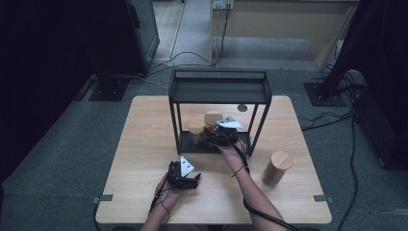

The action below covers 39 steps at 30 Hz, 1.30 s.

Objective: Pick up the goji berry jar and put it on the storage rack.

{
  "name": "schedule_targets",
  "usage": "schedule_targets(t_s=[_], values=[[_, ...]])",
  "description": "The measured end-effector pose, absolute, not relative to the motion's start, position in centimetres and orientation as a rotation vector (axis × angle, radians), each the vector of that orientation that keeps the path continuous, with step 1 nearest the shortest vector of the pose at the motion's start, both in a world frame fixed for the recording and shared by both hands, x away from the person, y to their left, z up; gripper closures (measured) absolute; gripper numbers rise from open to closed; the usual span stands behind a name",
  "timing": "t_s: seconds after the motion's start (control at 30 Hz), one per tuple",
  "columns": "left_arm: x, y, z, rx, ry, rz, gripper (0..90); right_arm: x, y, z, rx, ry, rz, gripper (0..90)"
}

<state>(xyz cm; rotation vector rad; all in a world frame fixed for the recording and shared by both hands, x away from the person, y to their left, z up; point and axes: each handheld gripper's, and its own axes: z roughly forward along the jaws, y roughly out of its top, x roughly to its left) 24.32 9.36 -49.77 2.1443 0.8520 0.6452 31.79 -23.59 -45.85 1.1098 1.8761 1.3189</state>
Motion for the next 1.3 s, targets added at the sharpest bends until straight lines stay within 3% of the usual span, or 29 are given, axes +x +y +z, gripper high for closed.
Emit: schedule_targets(t_s=[1.3], values=[[24.3, 9.3, -49.7, 2.148, 0.852, 0.649, 20.0, 30.5, -24.5, -45.5, 1.149, 1.909, 1.323, 20.0]])
